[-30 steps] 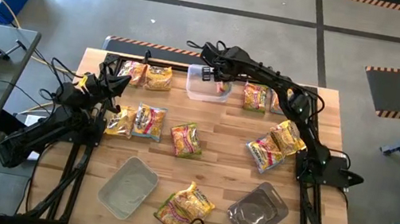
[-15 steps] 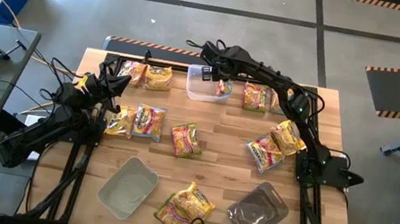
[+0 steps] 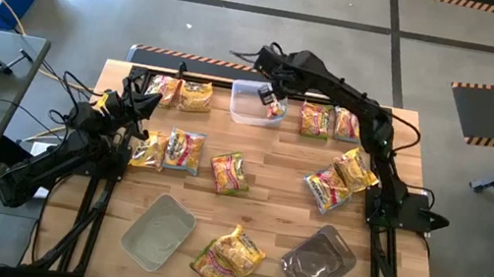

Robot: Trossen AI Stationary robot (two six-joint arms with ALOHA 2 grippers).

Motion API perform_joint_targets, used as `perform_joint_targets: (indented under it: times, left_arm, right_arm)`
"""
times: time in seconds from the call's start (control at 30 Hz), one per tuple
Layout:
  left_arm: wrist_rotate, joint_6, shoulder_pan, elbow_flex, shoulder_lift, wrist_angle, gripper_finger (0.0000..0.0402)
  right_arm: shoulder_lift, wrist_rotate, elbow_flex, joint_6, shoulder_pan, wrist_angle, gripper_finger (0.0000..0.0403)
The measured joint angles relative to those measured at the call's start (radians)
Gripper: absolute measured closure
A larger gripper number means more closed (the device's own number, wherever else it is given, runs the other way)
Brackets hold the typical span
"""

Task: Sort Maruchan noodles
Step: Put the yellow noodle pack into the black bin

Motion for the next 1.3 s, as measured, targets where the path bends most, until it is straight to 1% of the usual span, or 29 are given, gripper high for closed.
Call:
perform_joint_targets:
  times: [0.13, 0.17, 0.23, 0.37, 0.5, 0.6, 0.73, 0.87, 0.97, 1.13, 1.23, 1.3]
  left_arm:
    - [0.0, 0.0, 0.0, 0.0, 0.0, 0.0, 0.0399]
    - [0.0, 0.0, 0.0, 0.0, 0.0, 0.0, 0.0399]
    - [0.001, -0.006, 0.0, 0.0, 0.0, 0.0, 0.0399]
    - [0.014, -0.024, 0.0, 0.0, 0.0, 0.0, 0.0399]
    - [0.03, -0.018, 0.0, 0.0, 0.0, -0.001, 0.0399]
    - [0.057, -0.024, 0.0, 0.0, 0.0, -0.01, 0.0399]
    - [0.074, -0.025, 0.0, 0.0, 0.0, -0.039, 0.0399]
    - [0.073, -0.025, 0.0, 0.0, 0.0, -0.078, 0.0399]
    - [0.073, -0.024, 0.0, 0.0, 0.001, -0.095, 0.0399]
    - [0.073, -0.027, -0.001, 0.0, 0.001, -0.095, 0.0399]
    - [0.073, -0.033, -0.001, 0.0, 0.001, -0.091, 0.0399]
    - [0.073, -0.033, -0.001, 0.0, 0.001, -0.089, 0.0399]
  right_arm:
    - [-0.023, 0.11, -0.001, -0.022, 0.059, 0.016, 0.0389]
    - [-0.023, 0.128, -0.001, -0.025, 0.072, 0.018, 0.0395]
    - [-0.023, 0.136, -0.013, -0.027, 0.093, 0.045, 0.0393]
    - [-0.039, 0.1, -0.125, -0.074, 0.129, 0.174, 0.0401]
    - [-0.101, 0.044, -0.334, -0.101, 0.154, 0.397, 0.0402]
    - [-0.175, -0.019, -0.527, -0.123, 0.178, 0.63, 0.0402]
    - [-0.317, -0.1, -0.798, -0.128, 0.222, 0.957, 0.0403]
    - [-0.466, -0.118, -1.054, -0.111, 0.294, 1.203, 0.0403]
    - [-0.581, -0.119, -1.23, -0.099, 0.353, 1.35, 0.0403]
    - [-0.752, -0.11, -1.481, -0.029, 0.433, 1.511, 0.0403]
    - [-0.851, -0.102, -1.583, 0.041, 0.463, 1.51, 0.0403]
    - [-0.92, -0.115, -1.626, 0.112, 0.472, 1.469, 0.0403]
